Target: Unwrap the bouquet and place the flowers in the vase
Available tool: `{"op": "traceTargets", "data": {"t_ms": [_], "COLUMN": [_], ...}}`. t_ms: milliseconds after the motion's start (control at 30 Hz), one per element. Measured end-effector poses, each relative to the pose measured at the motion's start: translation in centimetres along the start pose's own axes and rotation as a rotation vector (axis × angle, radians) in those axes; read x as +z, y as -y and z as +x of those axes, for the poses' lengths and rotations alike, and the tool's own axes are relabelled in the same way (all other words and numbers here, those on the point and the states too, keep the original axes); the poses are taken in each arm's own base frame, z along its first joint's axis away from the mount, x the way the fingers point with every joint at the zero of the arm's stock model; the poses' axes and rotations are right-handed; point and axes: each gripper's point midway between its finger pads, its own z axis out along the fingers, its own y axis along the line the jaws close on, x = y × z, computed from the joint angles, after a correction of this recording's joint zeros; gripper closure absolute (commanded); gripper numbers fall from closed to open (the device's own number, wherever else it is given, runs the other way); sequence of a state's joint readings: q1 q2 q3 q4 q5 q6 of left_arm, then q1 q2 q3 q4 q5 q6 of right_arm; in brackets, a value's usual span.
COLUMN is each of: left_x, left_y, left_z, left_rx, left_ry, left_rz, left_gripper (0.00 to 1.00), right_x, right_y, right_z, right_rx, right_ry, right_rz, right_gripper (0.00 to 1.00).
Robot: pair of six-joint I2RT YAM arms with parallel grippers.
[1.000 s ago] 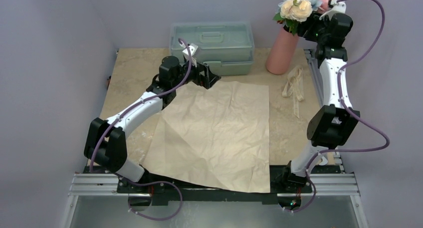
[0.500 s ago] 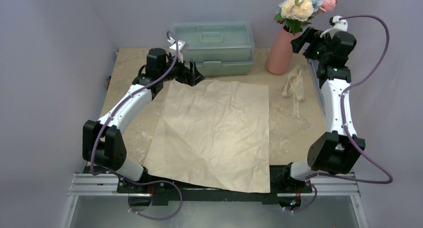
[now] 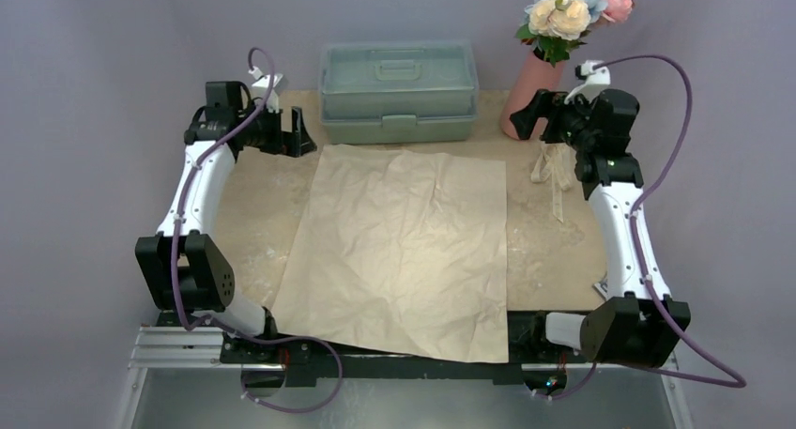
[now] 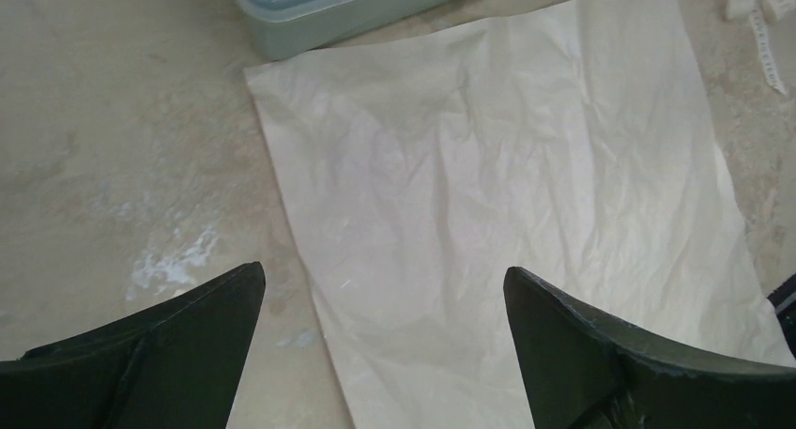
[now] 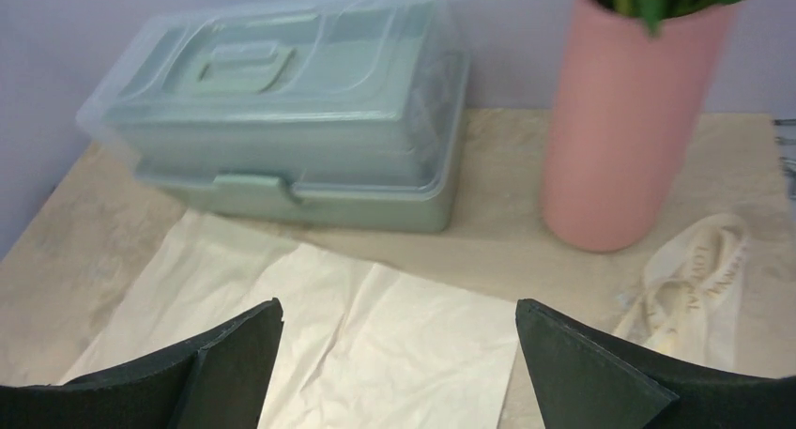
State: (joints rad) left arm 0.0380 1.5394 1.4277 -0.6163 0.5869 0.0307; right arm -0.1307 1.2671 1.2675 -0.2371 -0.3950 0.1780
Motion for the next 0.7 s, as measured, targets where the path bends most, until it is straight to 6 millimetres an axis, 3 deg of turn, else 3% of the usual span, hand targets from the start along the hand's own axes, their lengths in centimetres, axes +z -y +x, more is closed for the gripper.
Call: {"op": "traceTargets", "data": {"t_ms": [200,400,533,700], "left_x": [-1.8,-2.0,-2.1,-2.2], "left_y": [-4.4,-5.5,-5.3,-5.6], "left_z": [2.0,6.4,8.9,8.7], "left_rx": [-0.007,-0.041,-0.068,-0.061], "left_ry": [-0.095,-0.201,-0.25,-0.242], "left_rz": [-0.119,-0.157,-0.165,-0.181], "left_gripper": [0.0,0.0,0.0,0.0], "right_x": [-0.5,-2.7,-3.7,-4.2], "right_y": [-4.5,-4.9,-4.6,-4.6], "right_z": [4.9,8.8,9.3,9.1], "right_rx": [-0.151,-0.222,-0.24,-0.25], "right_ry": [-0.117,-0.192,-0.191,-0.177], "right_rz": [-0.117,-0.135,-0.117,-0.112], "right_gripper": [0.02,0.02,0.02,0.02]}}
